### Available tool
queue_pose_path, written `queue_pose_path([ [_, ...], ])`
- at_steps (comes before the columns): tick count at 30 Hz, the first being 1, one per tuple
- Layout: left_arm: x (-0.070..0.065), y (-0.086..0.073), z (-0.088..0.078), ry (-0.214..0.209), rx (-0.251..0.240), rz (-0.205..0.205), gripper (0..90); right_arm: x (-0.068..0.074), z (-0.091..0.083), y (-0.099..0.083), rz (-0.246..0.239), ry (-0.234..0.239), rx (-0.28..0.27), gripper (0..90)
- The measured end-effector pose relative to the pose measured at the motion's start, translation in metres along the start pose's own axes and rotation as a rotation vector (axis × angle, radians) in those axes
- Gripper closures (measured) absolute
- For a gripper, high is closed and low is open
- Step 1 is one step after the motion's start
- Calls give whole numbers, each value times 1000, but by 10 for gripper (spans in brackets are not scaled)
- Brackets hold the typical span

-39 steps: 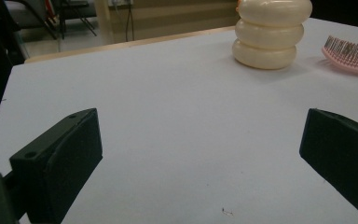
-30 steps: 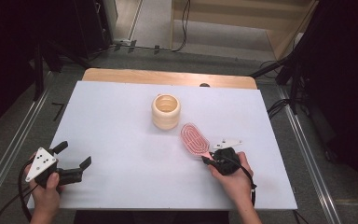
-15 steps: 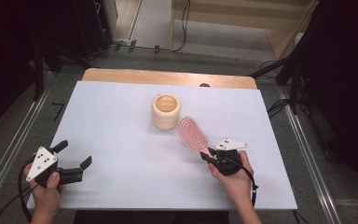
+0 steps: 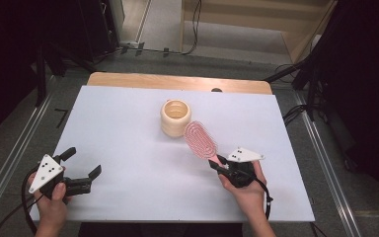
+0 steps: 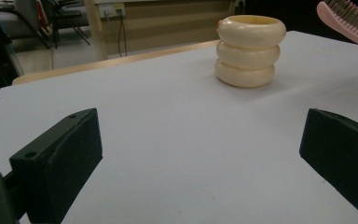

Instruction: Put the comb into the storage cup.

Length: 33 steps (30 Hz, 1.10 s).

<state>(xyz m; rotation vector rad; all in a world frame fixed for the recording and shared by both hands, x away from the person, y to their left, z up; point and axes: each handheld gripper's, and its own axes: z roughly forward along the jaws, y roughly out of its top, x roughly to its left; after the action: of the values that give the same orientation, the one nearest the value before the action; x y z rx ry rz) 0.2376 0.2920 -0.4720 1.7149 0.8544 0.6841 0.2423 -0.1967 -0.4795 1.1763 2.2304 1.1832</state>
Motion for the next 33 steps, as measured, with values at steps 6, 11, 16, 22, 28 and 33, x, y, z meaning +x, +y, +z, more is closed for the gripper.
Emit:
queue_pose_path([
  [6, -10, 9, 6, -11, -9, 11, 0, 2, 0, 0, 3, 28, -40, 676],
  [11, -22, 19, 14, -30, -7, 28, 0, 6, -3, 0, -6, 35, -73, 677],
  [16, -34, 29, 25, -49, 5, 35, 0, 11, -3, 1, -32, 63, -80, 677],
  [22, -48, 40, 35, -94, -7, 41, 0, 16, -1, 0, -35, 81, -100, 677],
  [28, -58, 48, 44, -127, -6, 44, 0, 20, -1, 0, -44, 103, -114, 677],
  [33, -67, 54, 49, -146, -1, 64, 0, 24, 0, 0, -58, 116, -119, 677],
])
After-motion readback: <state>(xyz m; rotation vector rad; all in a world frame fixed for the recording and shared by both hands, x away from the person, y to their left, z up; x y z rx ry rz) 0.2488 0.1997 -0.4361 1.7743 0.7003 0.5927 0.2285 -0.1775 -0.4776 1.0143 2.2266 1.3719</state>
